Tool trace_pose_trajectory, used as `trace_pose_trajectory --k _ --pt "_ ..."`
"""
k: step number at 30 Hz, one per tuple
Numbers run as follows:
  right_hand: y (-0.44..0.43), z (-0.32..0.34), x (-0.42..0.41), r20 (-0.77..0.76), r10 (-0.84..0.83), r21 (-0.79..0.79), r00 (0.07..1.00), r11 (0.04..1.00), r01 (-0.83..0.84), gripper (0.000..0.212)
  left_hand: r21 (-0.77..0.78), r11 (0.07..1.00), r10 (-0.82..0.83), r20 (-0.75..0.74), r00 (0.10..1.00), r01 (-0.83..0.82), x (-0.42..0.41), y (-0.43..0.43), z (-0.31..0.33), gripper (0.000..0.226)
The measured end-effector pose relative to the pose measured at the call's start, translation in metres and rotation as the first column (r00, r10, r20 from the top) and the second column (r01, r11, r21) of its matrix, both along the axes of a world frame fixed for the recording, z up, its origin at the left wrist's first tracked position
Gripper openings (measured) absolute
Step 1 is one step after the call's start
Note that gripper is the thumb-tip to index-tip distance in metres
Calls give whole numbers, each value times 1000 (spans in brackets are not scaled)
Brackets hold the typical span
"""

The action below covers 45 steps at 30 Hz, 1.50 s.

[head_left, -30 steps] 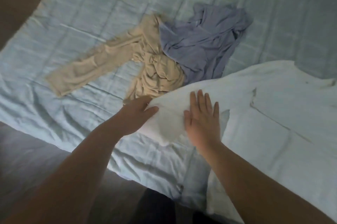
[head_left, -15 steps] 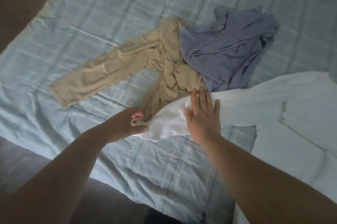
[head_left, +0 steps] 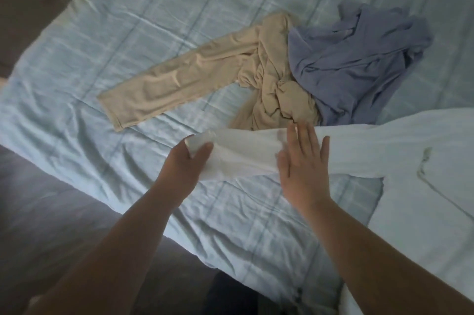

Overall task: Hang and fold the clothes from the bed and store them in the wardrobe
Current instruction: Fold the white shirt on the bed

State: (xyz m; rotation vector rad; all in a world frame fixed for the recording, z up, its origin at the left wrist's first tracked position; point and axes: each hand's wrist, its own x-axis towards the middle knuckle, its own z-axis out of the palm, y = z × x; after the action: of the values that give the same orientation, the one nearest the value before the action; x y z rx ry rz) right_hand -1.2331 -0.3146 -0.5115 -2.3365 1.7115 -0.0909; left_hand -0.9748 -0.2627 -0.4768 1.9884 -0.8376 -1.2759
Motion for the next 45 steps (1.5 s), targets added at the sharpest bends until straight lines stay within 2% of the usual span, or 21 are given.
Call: trace_pose_trajectory --k 3,6,8,10,11,13,15,16,19,20,23,25,29,31,33,37,40,42,43,45 --pt "14 -1 12 -5 148 23 989 989 -148 57 153 988 -32 44 999 25 9 15 -20 35" --pt "22 -15 22 -107 247 120 963 965 -234 57 269 959 90 28 996 -94 15 32 -43 27" --pt "23 -23 29 -184 268 164 946 957 -239 58 295 940 172 16 985 -169 14 37 -47 31" --pt "20 -26 37 -213 242 165 947 964 -209 60 249 957 147 15 989 -146 13 39 -44 34" --pt "17 -26 42 -204 224 151 953 969 -195 60 211 970 129 -25 991 -121 15 41 -40 37" --pt "12 -19 49 -153 206 128 967 974 -187 59 123 982 173 -244 954 -146 19 49 -35 38" --pt "9 -8 50 -34 196 83 980 978 -192 54 75 975 220 -444 869 -209 22 57 -31 33" --pt "8 -2 47 53 185 58 981 980 -188 50 65 975 219 -452 865 -213 21 59 -29 29" --pt "1 12 28 256 146 42 956 986 -162 43 20 975 216 -306 927 -221 12 57 -23 16" --pt "-1 15 21 246 145 41 958 986 -160 37 -6 976 209 -231 950 -216 7 54 -20 15" --pt "-10 18 5 -1 134 49 991 990 -134 17 -72 982 170 -48 984 -173 -1 43 -12 17" --pt "-17 23 1 -4 81 22 997 996 -81 15 -89 986 143 -4 990 -142 -1 39 -9 16" --pt "-37 41 9 201 -8 -158 980 987 41 15 -114 989 90 -56 994 -96 11 38 -5 17" --pt "-44 44 18 239 -15 -231 971 970 72 18 -75 994 74 -122 990 -84 18 37 -5 23" --pt "-45 36 22 199 3 -228 980 973 44 27 -17 996 80 -192 978 -85 22 36 -9 34" --pt "-24 -5 13 -108 101 55 989 994 -96 59 152 980 176 -330 928 -132 23 35 -20 51" --pt "-12 -18 9 -94 109 68 990 992 -103 71 233 967 168 -272 947 -104 22 32 -26 48" --pt "-8 -14 9 -65 97 43 993 995 -94 79 358 909 294 -187 937 -214 21 29 -32 38" --pt "-4 -11 8 -47 103 37 994 994 -102 81 419 857 398 -172 901 -299 18 26 -34 33" --pt "7 -3 8 -12 129 21 992 991 -129 77 502 782 496 -143 856 -370 11 15 -32 40"
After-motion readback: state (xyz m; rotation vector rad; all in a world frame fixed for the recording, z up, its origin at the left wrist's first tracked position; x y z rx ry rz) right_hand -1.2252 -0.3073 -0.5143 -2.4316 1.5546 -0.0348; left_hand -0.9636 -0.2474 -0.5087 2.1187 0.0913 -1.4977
